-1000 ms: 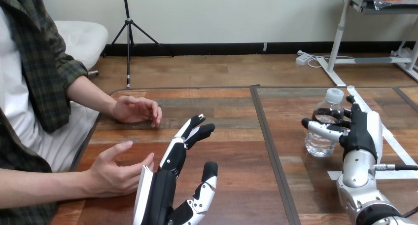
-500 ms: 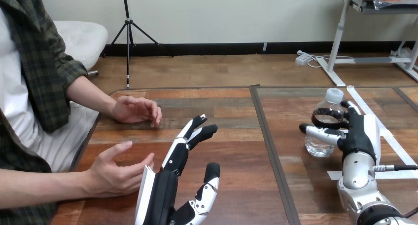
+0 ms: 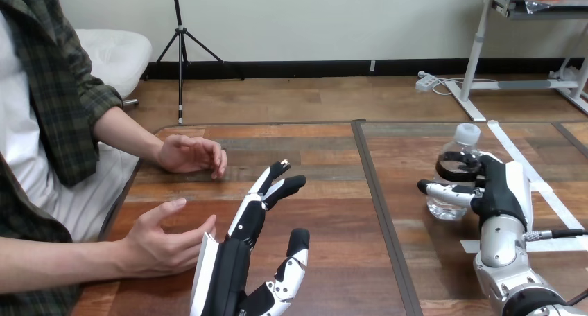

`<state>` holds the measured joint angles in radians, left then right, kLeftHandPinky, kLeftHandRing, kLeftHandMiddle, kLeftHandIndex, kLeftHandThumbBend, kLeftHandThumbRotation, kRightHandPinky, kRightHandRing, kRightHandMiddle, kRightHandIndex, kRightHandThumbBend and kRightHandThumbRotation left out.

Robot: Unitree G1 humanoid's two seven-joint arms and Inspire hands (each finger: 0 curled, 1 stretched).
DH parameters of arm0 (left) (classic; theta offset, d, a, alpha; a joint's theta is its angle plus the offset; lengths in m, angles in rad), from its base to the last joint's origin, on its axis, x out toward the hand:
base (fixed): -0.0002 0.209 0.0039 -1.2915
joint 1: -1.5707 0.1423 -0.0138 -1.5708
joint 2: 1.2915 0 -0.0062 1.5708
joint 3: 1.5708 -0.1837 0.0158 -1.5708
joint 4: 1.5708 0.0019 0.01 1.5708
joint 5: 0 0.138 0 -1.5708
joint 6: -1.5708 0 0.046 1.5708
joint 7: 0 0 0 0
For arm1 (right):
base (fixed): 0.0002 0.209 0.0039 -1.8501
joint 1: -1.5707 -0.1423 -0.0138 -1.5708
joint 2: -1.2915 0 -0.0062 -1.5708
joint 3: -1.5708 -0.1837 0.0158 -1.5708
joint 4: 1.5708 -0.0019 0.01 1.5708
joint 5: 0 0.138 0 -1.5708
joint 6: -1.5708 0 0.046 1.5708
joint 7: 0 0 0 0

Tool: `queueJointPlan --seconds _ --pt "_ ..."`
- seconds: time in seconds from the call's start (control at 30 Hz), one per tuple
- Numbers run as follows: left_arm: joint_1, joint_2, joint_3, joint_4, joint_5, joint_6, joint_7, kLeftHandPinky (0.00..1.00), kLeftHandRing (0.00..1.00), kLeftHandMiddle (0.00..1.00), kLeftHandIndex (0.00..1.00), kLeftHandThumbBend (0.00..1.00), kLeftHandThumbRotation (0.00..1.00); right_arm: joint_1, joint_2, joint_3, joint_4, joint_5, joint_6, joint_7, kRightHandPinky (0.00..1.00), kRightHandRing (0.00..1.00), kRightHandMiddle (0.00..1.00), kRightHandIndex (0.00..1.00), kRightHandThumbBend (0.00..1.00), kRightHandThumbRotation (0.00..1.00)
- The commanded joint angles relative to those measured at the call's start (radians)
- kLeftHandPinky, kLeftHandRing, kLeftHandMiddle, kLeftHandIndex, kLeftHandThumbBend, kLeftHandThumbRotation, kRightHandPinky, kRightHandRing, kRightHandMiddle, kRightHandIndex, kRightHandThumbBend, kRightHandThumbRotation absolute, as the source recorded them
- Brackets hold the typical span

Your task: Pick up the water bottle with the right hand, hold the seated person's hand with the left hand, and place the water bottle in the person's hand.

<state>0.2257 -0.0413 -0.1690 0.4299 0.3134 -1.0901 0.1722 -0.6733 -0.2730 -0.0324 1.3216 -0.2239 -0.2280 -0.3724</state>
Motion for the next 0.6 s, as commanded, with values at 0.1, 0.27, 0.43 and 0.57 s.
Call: queueJointPlan --seconds 0.1,0.27,0.43,0.57 --pt "-0.030 -0.010 0.001 -0.035 -0.010 -0.024 0.006 0.95 0.83 0.82 0.89 0.15 0.26 -0.073 -0.011 0.001 -0.001 -0.004 -0.003 0.016 0.65 0.69 0.72 0.73 0.73 0.00" --pt "-0.029 -0.009 -0.001 -0.034 -0.011 -0.026 0.005 0.96 0.84 0.82 0.90 0.15 0.26 -0.075 -0.010 -0.004 0.000 0.000 0.002 0.024 0.63 0.67 0.70 0.72 0.74 0.00" --pt "-0.021 -0.013 0.001 -0.044 -0.002 -0.018 0.009 0.97 0.84 0.82 0.90 0.16 0.26 -0.075 -0.009 -0.008 0.000 0.003 -0.001 0.029 0.61 0.65 0.68 0.70 0.74 0.00" --pt "-0.021 -0.015 0.002 -0.045 0.000 -0.019 0.011 0.97 0.84 0.82 0.89 0.16 0.26 -0.074 -0.009 -0.012 0.001 0.007 -0.004 0.032 0.59 0.64 0.67 0.69 0.74 0.00"
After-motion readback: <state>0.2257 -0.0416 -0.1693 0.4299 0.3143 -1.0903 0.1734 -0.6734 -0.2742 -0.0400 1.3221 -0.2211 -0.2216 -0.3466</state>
